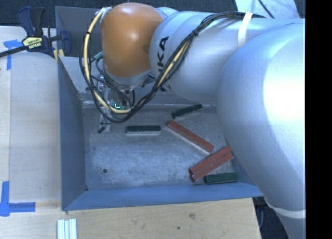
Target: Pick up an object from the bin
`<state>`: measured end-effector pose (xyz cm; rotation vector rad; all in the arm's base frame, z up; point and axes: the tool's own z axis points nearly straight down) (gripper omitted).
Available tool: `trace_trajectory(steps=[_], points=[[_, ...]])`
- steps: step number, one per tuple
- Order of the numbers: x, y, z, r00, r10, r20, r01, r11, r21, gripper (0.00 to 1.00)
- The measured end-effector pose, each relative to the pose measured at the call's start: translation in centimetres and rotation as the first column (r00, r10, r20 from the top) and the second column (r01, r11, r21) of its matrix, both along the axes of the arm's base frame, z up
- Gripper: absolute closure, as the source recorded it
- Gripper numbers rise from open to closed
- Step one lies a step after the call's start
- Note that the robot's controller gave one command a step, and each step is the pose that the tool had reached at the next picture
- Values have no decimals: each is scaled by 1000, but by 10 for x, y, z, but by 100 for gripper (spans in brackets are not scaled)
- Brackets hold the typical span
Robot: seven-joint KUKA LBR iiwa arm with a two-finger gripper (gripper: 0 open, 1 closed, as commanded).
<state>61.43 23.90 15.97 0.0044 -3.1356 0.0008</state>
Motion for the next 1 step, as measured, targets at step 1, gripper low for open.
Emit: trace_trajectory(steps=[1], points=[[-16, -94, -90, 984, 180, 2, -180, 984, -3, 0]])
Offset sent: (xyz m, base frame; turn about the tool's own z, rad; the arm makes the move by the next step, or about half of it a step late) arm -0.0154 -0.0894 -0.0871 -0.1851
